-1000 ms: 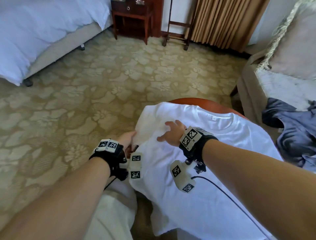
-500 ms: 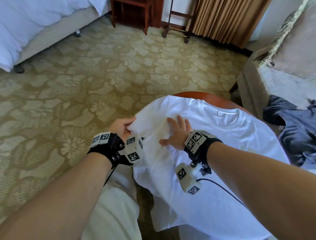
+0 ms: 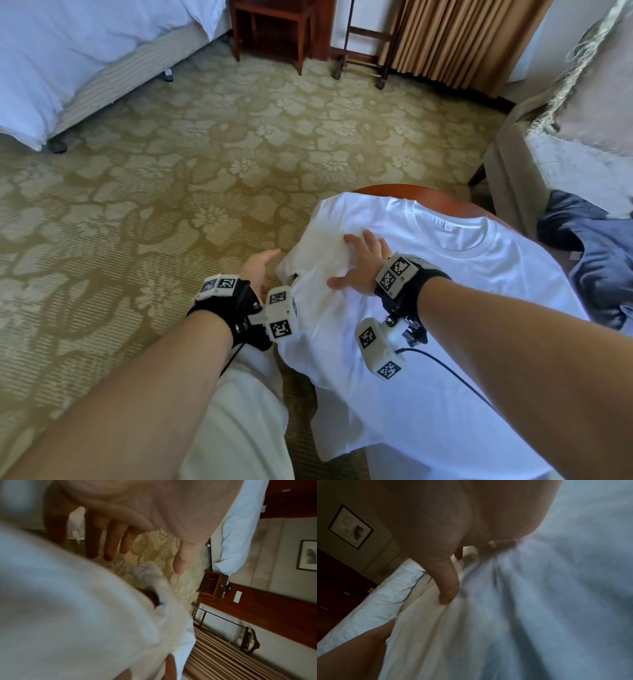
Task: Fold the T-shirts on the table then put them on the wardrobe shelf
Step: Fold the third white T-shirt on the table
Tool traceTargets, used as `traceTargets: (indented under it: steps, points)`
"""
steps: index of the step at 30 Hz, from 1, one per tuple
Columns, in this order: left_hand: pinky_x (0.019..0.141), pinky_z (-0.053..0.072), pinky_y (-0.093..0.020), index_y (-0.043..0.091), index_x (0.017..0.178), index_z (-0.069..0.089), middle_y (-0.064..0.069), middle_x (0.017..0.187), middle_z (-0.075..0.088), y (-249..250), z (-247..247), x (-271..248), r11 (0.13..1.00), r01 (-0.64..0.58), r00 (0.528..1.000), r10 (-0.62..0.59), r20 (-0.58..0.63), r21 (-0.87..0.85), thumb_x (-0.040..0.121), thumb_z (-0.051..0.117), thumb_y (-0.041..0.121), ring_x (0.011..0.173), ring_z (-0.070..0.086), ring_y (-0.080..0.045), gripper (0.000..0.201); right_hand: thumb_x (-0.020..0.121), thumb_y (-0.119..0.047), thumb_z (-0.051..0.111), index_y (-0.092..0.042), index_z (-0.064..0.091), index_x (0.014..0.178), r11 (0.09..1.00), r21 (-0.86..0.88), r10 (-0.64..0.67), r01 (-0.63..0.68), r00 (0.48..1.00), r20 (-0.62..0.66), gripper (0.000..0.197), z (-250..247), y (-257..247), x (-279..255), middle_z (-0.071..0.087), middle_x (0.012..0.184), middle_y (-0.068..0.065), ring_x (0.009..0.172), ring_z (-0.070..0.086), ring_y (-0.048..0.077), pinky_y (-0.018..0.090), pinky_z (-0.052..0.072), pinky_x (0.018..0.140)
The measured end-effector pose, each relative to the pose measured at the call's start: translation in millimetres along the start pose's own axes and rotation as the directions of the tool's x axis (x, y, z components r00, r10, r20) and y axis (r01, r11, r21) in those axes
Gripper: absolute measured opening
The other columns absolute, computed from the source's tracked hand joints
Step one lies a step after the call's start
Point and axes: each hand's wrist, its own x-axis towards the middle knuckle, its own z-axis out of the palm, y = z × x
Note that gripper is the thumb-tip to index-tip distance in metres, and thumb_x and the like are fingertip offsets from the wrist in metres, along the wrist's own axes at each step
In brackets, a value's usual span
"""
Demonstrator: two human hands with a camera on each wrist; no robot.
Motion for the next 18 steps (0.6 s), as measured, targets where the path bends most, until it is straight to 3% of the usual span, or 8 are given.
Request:
traceTargets:
  steps: [3, 5, 7, 10, 13, 14, 17, 18]
  points:
    - [0.08, 0.052, -0.034, 0.008, 0.111, 0.066, -0.01, 0.099, 0.072, -9, 8, -2, 0.99, 0.04, 0.986, -0.017, 0.168, -0.135, 0.1, 0.048, 0.038, 0.091, 0.069, -0.029, 0.036, 0.073, -0.061, 0.069, -0.039, 0.006, 0.151, 1.0, 0.01, 0.003, -0.003, 1.0, 0.002, 0.102, 2, 1, 1, -0.013, 0.16, -0.007, 0.147, -0.015, 0.023, 0.052, 0.008, 0.117]
    - [0.102, 0.047, -0.044, 0.005, 0.121, 0.066, -0.018, 0.116, 0.069, -8, 8, -5, 0.985, 0.043, 0.972, -0.003, 0.235, -0.166, 0.095, 0.055, 0.042, 0.11, 0.065, -0.036, 0.047, 0.073, -0.062, 0.068, -0.04, 0.006, 0.15, 1.0, 0.014, -0.002, 0.001, 1.0, 0.004, 0.102, 3, 2, 2, -0.014, 0.16, -0.008, 0.147, -0.016, 0.022, 0.052, 0.008, 0.117]
    - [0.108, 0.041, -0.05, 0.003, 0.132, 0.06, -0.021, 0.134, 0.058, -4, 7, -1, 0.983, 0.037, 0.973, 0.006, 0.231, -0.179, 0.09, 0.062, 0.037, 0.123, 0.056, -0.039, 0.054, 0.073, -0.062, 0.068, -0.04, 0.006, 0.15, 1.0, 0.009, -0.005, 0.005, 1.0, 0.005, 0.102, 2, 3, 1, -0.014, 0.16, -0.008, 0.147, -0.016, 0.022, 0.052, 0.008, 0.117]
    - [0.094, 0.05, -0.047, -0.002, 0.126, 0.061, -0.023, 0.118, 0.067, 6, 8, -8, 0.985, 0.016, 0.978, 0.02, 0.207, -0.171, 0.096, 0.053, 0.028, 0.107, 0.065, -0.039, 0.043, 0.073, -0.062, 0.068, -0.04, 0.005, 0.15, 1.0, 0.004, -0.005, 0.005, 1.0, 0.014, 0.102, 1, 4, 1, -0.015, 0.16, -0.008, 0.147, -0.017, 0.022, 0.051, 0.007, 0.117]
    - [0.072, 0.049, -0.041, -0.011, 0.083, 0.063, -0.018, 0.064, 0.069, 13, 6, -8, 0.987, -0.08, 0.976, 0.106, 0.191, -0.14, 0.101, 0.046, 0.02, 0.061, 0.071, -0.028, 0.039, 0.074, -0.061, 0.068, -0.041, 0.005, 0.15, 1.0, 0.023, -0.005, 0.004, 1.0, 0.022, 0.101, 1, 4, 1, -0.016, 0.159, -0.009, 0.147, -0.018, 0.022, 0.052, 0.006, 0.117]
    - [0.067, 0.051, -0.039, -0.009, 0.079, 0.062, -0.016, 0.061, 0.069, 15, 7, -9, 0.986, -0.105, 0.972, 0.129, 0.196, -0.13, 0.101, 0.046, 0.018, 0.057, 0.07, -0.026, 0.038, 0.074, -0.06, 0.068, -0.041, 0.005, 0.15, 1.0, 0.029, -0.005, 0.005, 1.0, 0.023, 0.101, 1, 4, 0, -0.016, 0.16, -0.009, 0.147, -0.018, 0.022, 0.053, 0.006, 0.117]
    - [0.047, 0.055, -0.027, -0.003, 0.096, 0.064, -0.01, 0.068, 0.073, 25, 9, -15, 0.98, -0.17, 0.961, 0.188, 0.201, -0.103, 0.099, 0.048, 0.012, 0.058, 0.072, -0.021, 0.023, 0.074, -0.06, 0.069, -0.04, 0.008, 0.15, 1.0, 0.031, -0.005, 0.004, 1.0, 0.015, 0.1, 1, 4, -1, -0.013, 0.16, -0.008, 0.147, -0.016, 0.022, 0.053, 0.008, 0.117]
    - [0.051, 0.057, -0.028, -0.004, 0.103, 0.065, -0.011, 0.076, 0.075, 27, 9, -13, 0.975, -0.192, 0.958, 0.211, 0.197, -0.109, 0.097, 0.05, 0.01, 0.065, 0.073, -0.021, 0.021, 0.073, -0.059, 0.07, -0.04, 0.009, 0.15, 0.999, 0.032, -0.002, 0.001, 1.0, 0.013, 0.1, 1, 4, -2, -0.012, 0.16, -0.008, 0.147, -0.015, 0.022, 0.053, 0.009, 0.117]
